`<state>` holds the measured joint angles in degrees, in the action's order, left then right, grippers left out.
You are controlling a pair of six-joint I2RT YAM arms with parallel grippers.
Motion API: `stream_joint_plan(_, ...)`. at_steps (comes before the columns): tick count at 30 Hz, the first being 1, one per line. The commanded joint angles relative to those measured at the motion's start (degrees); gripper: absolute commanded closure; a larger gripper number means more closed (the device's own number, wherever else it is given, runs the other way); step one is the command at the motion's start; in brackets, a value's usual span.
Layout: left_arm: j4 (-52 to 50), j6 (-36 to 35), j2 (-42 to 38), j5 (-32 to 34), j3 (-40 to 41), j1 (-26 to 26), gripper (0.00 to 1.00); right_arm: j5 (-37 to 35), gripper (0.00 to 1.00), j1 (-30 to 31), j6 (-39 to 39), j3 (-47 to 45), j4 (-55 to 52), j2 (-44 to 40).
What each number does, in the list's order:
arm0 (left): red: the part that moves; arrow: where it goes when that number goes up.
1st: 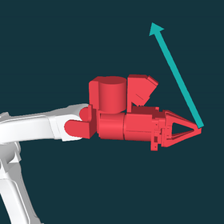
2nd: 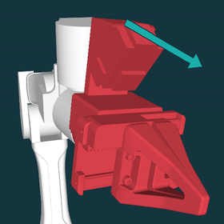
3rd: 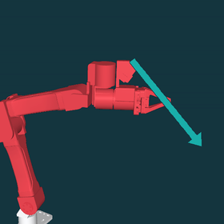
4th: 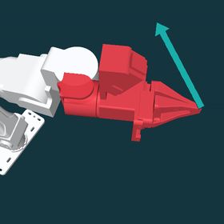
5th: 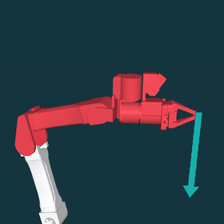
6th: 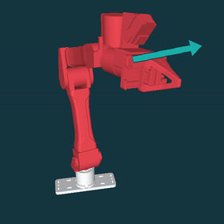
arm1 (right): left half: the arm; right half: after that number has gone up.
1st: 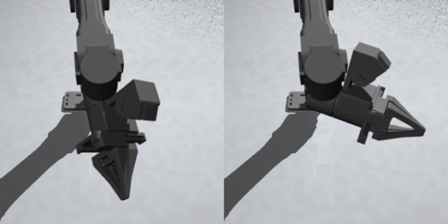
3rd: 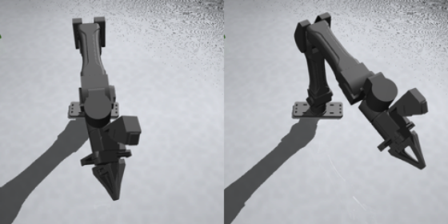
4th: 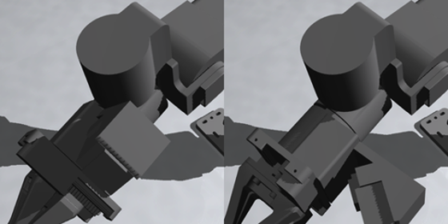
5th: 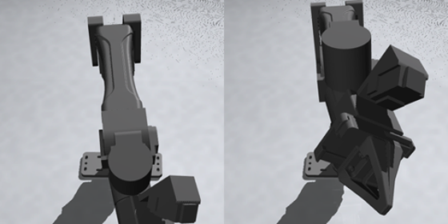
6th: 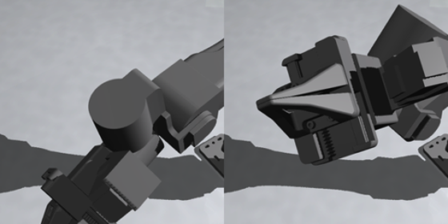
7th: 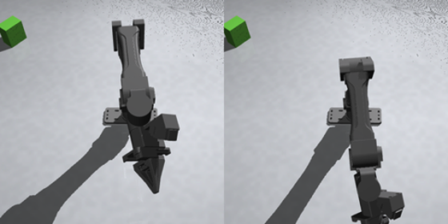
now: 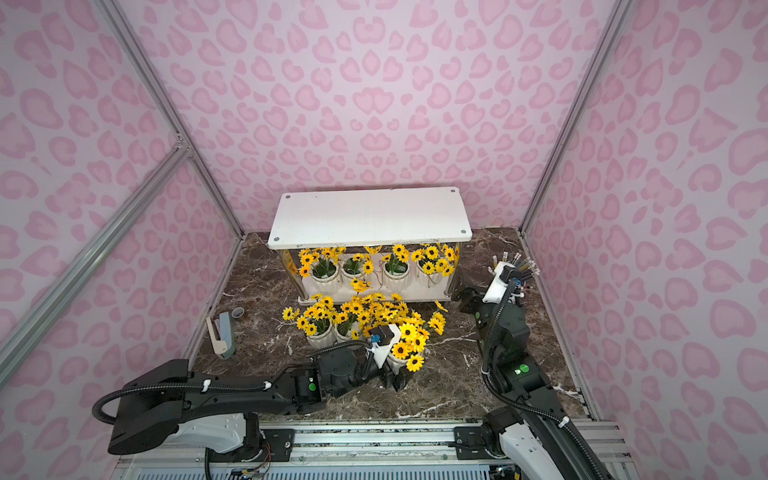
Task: Take the sunflower pots off the shelves
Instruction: Place the sunflower pot at the center of the board.
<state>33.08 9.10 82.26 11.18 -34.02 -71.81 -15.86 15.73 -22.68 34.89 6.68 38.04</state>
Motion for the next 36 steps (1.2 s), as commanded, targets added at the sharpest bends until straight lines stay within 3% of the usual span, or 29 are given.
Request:
stream_joint_plan(1,8.88,-0.58,3.71,-2.57,-1.66,-0.29,0.96,5.77,0.12,-5.32,-3.38,2.27,-2.12,0.26)
stream_joint_plan(6,12.22,-0.92,9.46,-3.12,-1.84,-0.48,0.96,12.55,0.12,-10.83,-5.18,2.44,-1.58,0.28)
stream_joint_plan(18,16.14,-4.14,23.94,-7.66,-8.08,-0.49,0.97,14.90,0.14,-11.12,-3.78,1.05,-1.67,-0.29)
stream_joint_plan(30,21.07,-4.11,31.08,-11.99,-9.97,0.50,0.97,16.60,0.16,-11.15,-3.36,-1.05,-1.50,-1.97)
stream_joint_plan(36,22.80,-4.25,33.63,-11.18,-9.49,0.92,0.96,17.44,0.16,-11.15,-3.08,-2.40,-2.27,-4.14)
